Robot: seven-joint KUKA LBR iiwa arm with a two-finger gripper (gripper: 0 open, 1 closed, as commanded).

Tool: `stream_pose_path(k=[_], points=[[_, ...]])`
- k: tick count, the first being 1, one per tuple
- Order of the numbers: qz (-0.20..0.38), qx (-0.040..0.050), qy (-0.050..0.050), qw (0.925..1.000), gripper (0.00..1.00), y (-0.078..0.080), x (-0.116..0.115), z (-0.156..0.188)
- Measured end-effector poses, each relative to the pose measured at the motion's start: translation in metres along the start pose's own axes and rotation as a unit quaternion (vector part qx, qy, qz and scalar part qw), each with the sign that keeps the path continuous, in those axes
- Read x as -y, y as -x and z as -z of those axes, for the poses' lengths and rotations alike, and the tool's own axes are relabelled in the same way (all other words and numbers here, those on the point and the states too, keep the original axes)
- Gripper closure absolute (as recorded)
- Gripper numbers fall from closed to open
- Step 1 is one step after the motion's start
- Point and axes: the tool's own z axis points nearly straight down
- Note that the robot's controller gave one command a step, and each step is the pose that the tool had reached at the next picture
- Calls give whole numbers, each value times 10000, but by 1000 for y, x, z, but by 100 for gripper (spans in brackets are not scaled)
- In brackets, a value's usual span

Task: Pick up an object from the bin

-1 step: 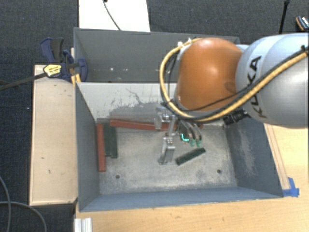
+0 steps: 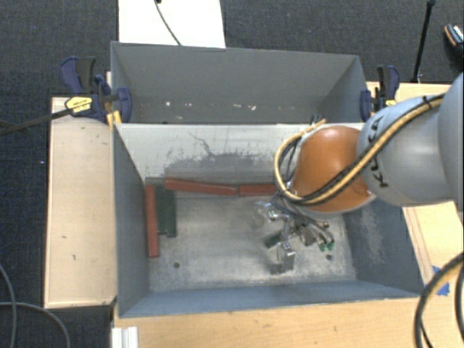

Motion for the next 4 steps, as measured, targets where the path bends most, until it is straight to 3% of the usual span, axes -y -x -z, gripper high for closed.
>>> stream_pose_path(k=[1,2,3,4], points=[[128,51,-15,9999,0,-5,28,35],[89,24,-6,10000,0,-21,34,53],[796,40,-9,9968,0,9,50,2],[760,49,-6,9971,0,10,50,3]])
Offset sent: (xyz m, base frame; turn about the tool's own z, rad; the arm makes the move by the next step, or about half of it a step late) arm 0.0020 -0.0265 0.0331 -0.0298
